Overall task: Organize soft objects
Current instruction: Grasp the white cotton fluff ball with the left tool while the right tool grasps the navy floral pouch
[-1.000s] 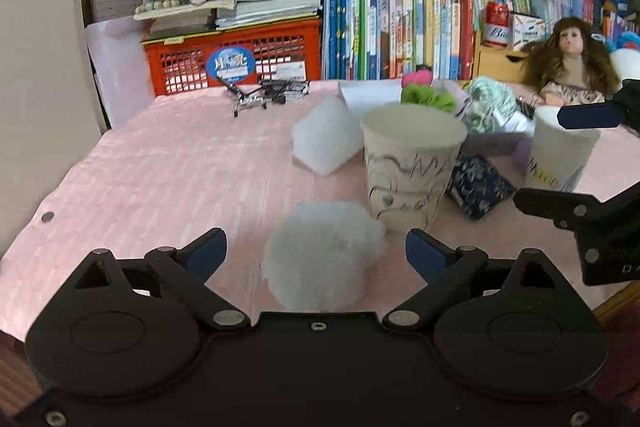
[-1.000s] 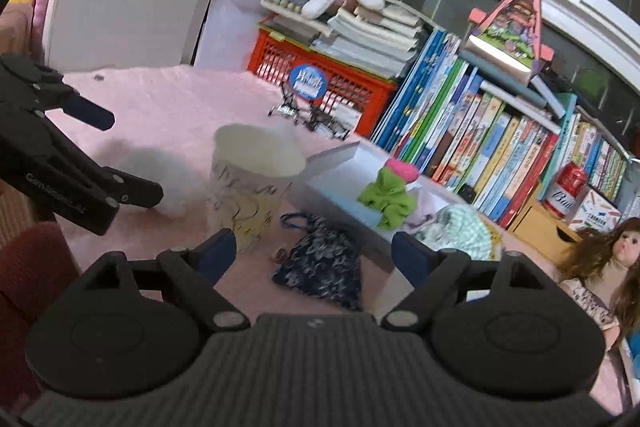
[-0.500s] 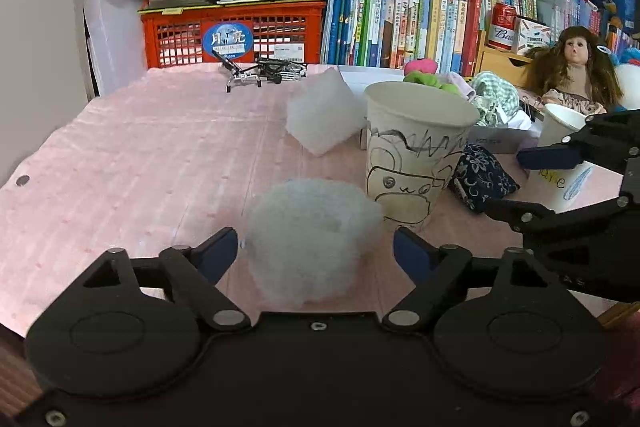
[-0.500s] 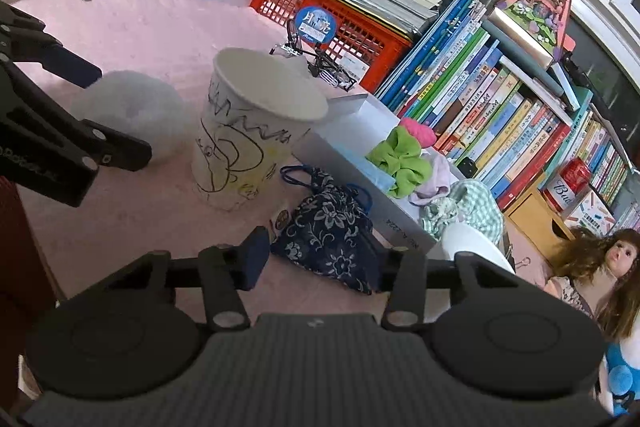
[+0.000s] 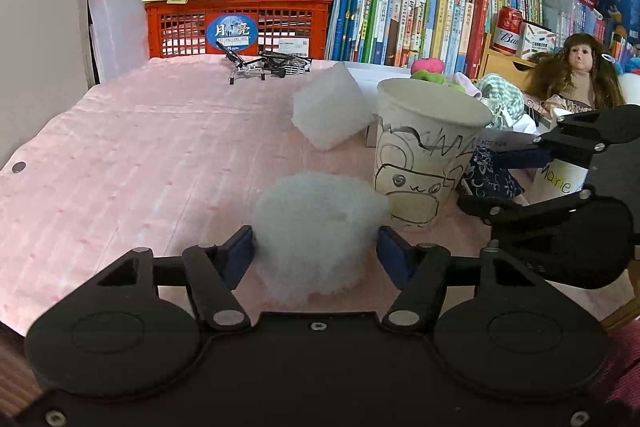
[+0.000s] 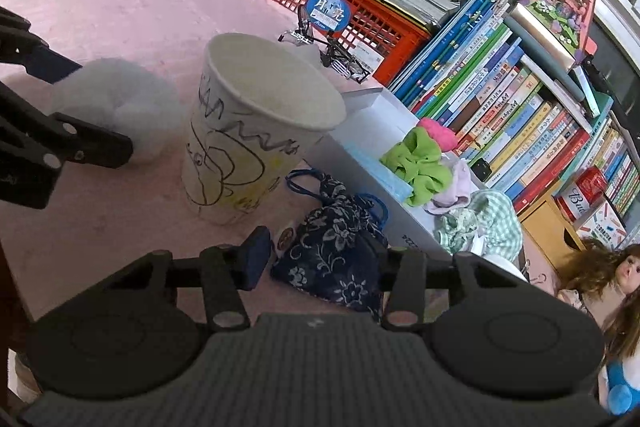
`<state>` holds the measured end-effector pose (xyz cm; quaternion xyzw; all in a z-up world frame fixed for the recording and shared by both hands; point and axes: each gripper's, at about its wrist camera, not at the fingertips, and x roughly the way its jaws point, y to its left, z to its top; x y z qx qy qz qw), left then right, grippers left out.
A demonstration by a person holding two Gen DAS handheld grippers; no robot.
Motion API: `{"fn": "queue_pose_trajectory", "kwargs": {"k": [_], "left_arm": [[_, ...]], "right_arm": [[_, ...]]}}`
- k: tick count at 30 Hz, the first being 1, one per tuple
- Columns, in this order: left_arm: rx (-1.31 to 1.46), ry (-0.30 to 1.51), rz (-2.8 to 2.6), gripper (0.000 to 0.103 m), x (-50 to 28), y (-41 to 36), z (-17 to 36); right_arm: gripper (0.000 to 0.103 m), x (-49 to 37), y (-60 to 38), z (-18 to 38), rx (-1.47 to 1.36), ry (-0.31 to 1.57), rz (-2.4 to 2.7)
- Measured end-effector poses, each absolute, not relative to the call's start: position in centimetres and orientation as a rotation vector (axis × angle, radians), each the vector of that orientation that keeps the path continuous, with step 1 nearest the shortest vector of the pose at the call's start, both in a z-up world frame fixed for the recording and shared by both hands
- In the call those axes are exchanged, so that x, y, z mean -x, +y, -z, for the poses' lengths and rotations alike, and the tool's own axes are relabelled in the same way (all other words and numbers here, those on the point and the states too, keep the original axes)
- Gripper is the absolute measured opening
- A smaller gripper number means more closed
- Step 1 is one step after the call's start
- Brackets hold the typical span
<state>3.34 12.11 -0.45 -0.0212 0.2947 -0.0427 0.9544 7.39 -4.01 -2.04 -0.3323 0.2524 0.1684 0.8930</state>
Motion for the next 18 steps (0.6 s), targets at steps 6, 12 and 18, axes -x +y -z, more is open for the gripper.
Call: {"fn": "queue_pose_trajectory", "kwargs": {"k": [6,12,18], "left_arm": [[0.047,0.599,0.084,0.061,-3.3,12.2,0.5],[0.051,0.603,0.072,0.048,-3.1,12.4,0.3],[0.050,0.602,0.069,0.048,-2.8,12.3,0.1]], "right_arm": [[0.034,-7.5,-3.8,2.5,0.676,0.539,-0.348],[0.017,-6.8,-4.1,2.3,0.637,0.553,-0.344],[0.011,-5.5,-5.4,0.9,0.553,0.590,-0.402]]}}
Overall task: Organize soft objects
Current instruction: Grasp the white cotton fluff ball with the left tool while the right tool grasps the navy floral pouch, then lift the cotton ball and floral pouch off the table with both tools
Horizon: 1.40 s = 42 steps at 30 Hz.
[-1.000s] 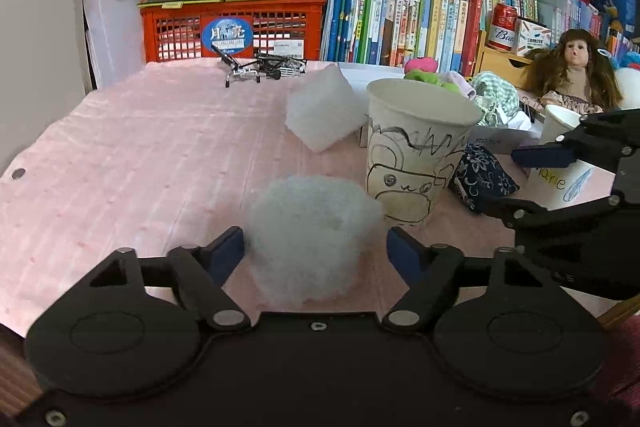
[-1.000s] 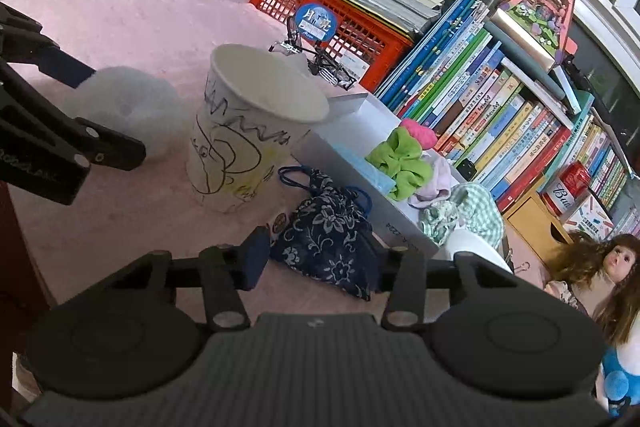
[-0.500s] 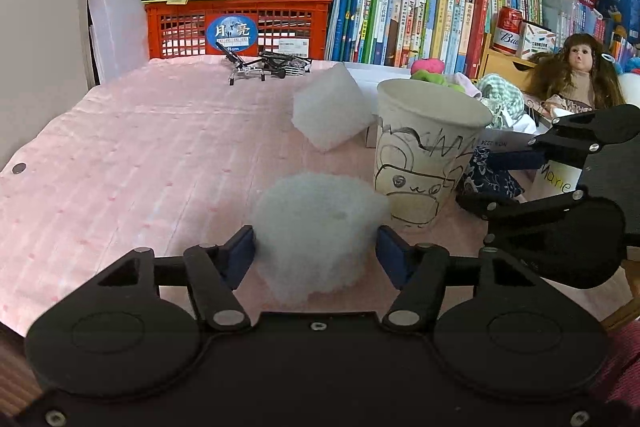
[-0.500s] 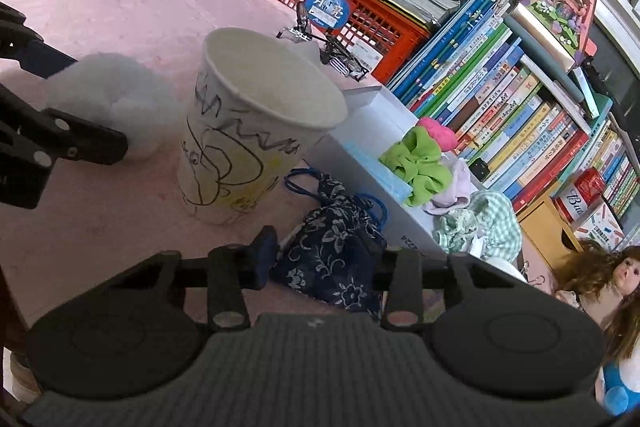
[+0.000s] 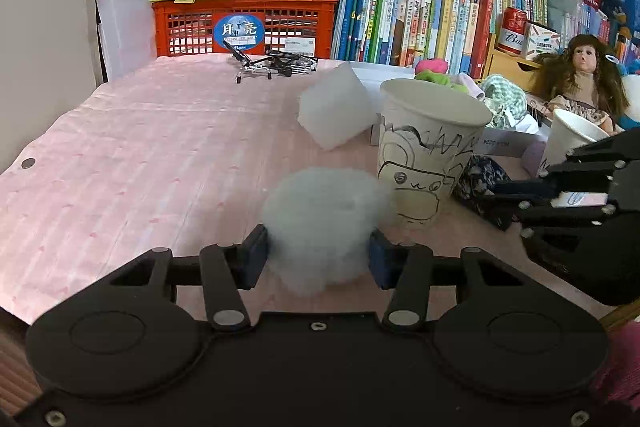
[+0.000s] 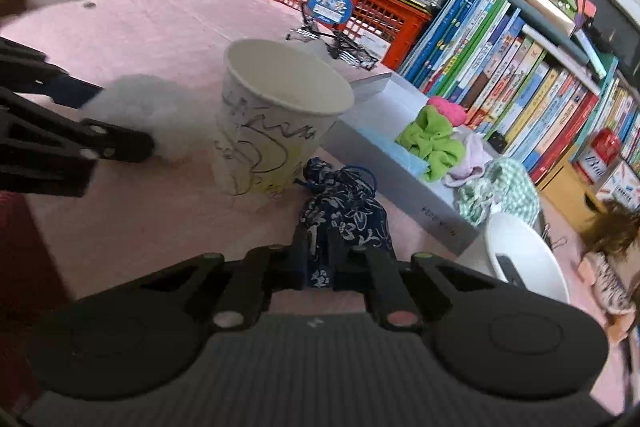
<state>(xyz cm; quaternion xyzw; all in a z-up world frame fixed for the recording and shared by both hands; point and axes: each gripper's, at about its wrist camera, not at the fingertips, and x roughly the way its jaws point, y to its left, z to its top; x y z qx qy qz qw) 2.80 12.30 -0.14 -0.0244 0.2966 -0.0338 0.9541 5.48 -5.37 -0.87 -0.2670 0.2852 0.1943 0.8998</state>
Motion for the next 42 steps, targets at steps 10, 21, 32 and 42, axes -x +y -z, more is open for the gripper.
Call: {"fn": "queue_pose_trajectory", "kwargs": {"k": [10,21,32,42], "left_arm": [[0.037,0.622,0.094,0.048,-0.8,10.9,0.0],[0.003,0.574,0.075,0.064,-0.1,10.0,0.0],[0.012,0.541,0.077,0.081,-1.1,9.7,0.7],[-0.027,0.549,0.080,0.087,-1.6,8.9,1.6]], "right_arm": [[0.011,-1.7,-7.8,-0.2,0.460,0.640,-0.453],[0.067,-0.3,-10.0,-0.1,0.330,0.567,-0.435],[0.088,-1.2,-11.2,2.3,0.184,0.476,-0.352],[0.091,-1.9,-11.5,3.4,0.089,0.464,-0.309]]}}
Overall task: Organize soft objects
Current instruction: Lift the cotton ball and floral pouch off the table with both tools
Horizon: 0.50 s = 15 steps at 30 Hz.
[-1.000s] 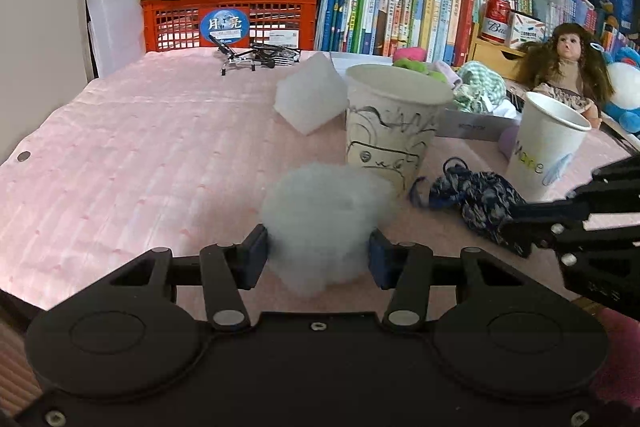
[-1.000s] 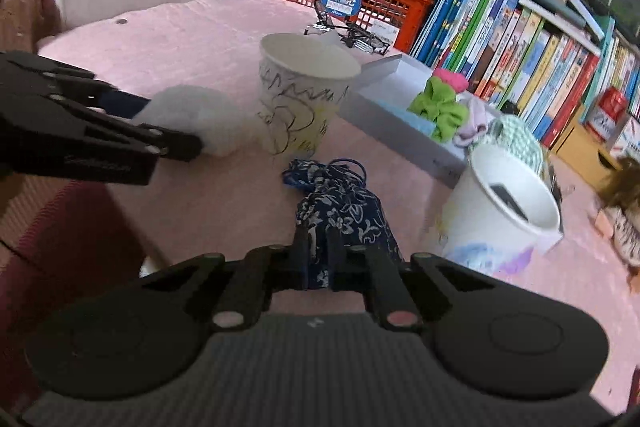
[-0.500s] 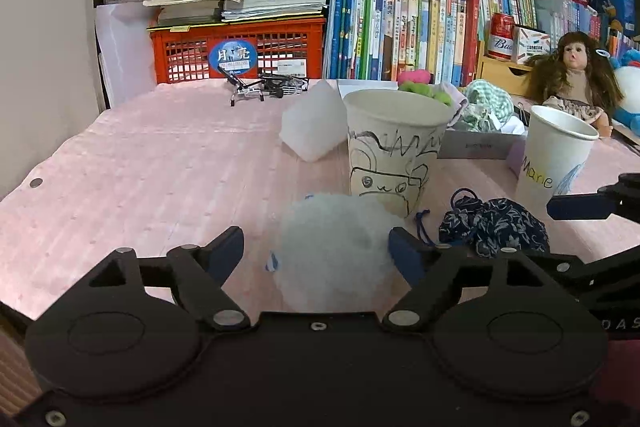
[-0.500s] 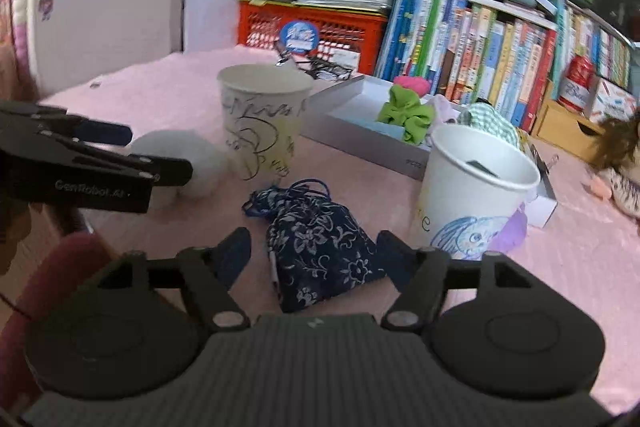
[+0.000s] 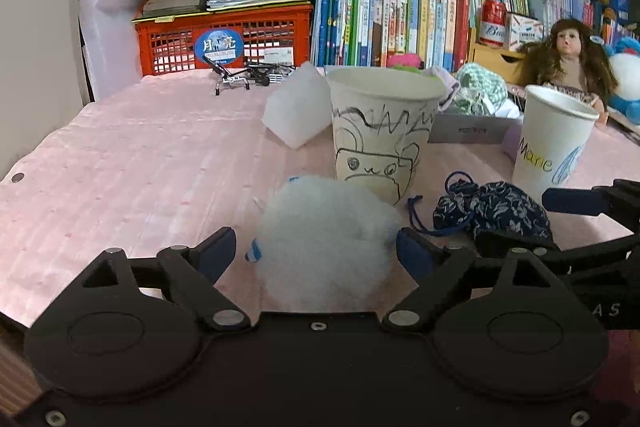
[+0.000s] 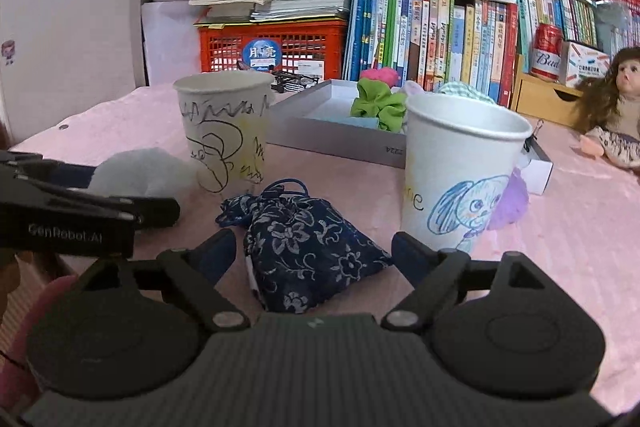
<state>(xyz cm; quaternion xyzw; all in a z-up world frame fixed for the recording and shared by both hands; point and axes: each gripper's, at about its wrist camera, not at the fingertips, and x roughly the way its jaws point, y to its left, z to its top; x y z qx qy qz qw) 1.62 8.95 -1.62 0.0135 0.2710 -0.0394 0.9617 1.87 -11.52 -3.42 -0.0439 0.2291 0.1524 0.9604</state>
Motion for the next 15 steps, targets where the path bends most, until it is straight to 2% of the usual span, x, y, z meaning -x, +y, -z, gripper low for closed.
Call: {"fn": "queue_pose_trajectory", "kwargs": {"k": [15], "left_arm": [[-0.036,0.560,0.056,0.087,-2.6,8.9,2.7]], "right_arm": [[0.093,-3.1,-11.3,4.3,0.059,0.467,-0.279]]}}
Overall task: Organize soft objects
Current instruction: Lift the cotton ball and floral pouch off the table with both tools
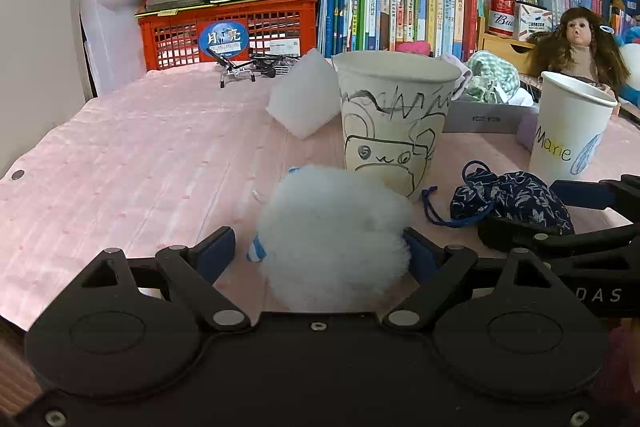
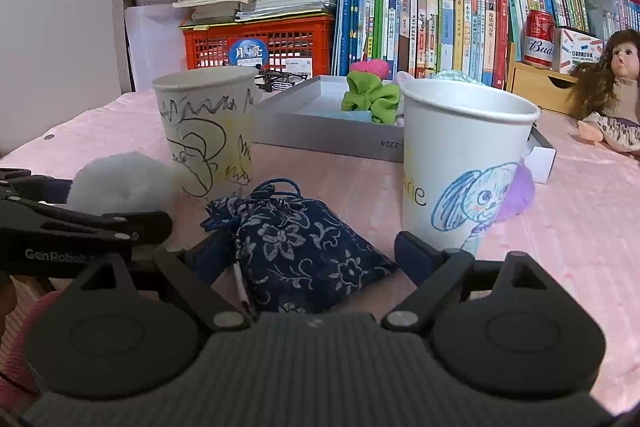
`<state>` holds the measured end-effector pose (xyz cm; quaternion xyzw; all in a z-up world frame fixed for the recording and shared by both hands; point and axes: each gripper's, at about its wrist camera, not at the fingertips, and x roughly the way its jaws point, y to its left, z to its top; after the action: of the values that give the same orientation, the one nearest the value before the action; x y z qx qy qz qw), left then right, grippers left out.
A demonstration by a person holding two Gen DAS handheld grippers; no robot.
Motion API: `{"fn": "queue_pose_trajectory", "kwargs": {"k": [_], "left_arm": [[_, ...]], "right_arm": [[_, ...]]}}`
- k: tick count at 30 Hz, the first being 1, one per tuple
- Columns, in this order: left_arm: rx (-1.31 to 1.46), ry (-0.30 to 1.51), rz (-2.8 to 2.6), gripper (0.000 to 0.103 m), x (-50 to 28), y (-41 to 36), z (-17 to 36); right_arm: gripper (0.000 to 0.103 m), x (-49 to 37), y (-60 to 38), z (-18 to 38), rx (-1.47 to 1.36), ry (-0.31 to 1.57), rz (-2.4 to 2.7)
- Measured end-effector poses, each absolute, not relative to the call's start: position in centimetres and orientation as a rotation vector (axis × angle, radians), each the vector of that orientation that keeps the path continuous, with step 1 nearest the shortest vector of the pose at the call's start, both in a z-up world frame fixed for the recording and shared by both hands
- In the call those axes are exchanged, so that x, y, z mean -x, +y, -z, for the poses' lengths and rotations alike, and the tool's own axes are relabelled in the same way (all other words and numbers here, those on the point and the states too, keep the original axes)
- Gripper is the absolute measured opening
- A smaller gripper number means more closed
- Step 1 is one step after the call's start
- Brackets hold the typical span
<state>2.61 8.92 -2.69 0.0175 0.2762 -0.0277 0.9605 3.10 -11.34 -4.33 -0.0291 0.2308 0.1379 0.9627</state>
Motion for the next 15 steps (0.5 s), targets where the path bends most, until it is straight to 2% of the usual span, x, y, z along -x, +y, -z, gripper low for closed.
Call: {"fn": "queue_pose_trajectory", "kwargs": {"k": [7,11,15], "left_arm": [[-0.030,0.557,0.063,0.082,-2.64,8.96,2.70],[-0.031,0.552,0.082,0.070,-2.45,8.72,2.63],[-0.032,0.557,0.093,0.063,-2.39,8.43,2.46]], "right_arm": [[0.093,-3.32,-11.22,4.37,0.063,0.472,-0.282],[0.086,-3.38,-10.96,4.26,0.075,0.477,-0.290],[0.080,-3.28,-10.75,4.17,0.079,0.477,-0.308]]}}
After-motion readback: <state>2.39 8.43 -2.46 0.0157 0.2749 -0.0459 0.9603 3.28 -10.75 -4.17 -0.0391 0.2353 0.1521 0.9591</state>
